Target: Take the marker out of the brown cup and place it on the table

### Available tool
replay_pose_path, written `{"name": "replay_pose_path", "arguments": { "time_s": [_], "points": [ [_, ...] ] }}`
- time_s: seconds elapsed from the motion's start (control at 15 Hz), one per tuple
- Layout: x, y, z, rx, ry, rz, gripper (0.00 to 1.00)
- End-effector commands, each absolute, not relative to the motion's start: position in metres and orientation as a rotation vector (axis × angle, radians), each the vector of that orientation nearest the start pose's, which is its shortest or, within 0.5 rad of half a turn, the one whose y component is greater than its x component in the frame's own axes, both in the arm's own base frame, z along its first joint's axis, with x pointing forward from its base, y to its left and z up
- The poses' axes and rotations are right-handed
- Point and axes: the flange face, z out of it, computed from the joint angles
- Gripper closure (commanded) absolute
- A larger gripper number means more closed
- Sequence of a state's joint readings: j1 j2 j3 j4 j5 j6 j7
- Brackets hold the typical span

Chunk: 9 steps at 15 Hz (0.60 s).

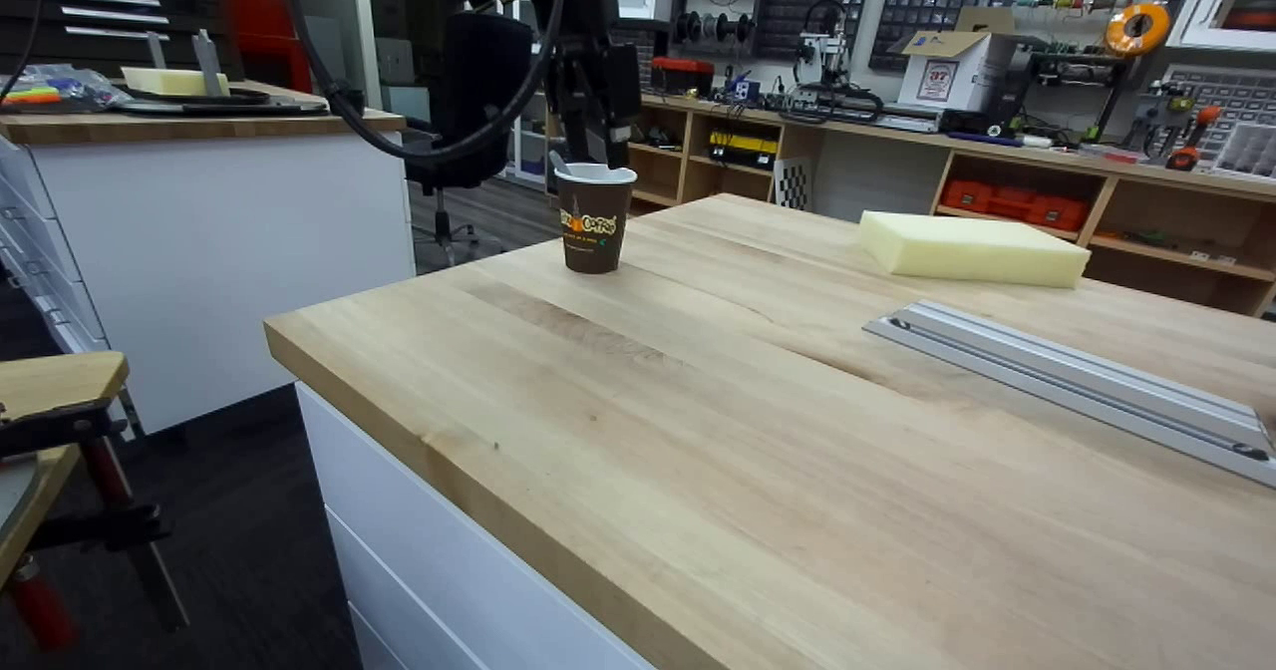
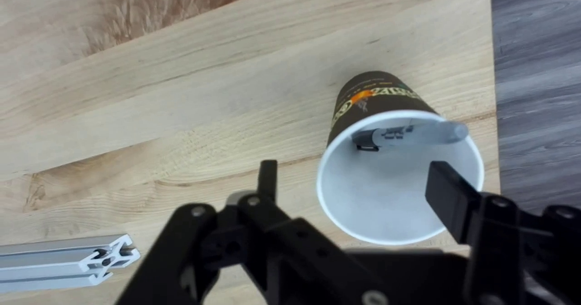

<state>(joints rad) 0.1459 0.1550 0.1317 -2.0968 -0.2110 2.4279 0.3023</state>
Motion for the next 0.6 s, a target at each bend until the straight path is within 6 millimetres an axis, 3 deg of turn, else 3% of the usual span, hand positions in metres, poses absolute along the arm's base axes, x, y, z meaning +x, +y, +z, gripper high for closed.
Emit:
{"name": "replay_pose_path", "arguments": {
  "time_s": [0.0,0.13,0.53],
  "points": [
    [0.569,0.160,0.368,-3.214,-0.229,-0.246,0.09],
    [0.568,0.161,0.368,-3.221,-0.236,-0.212,0.00],
    [0.568,0.171,0.374,-3.143,-0.271,-0.142,0.00]
  ]
}}
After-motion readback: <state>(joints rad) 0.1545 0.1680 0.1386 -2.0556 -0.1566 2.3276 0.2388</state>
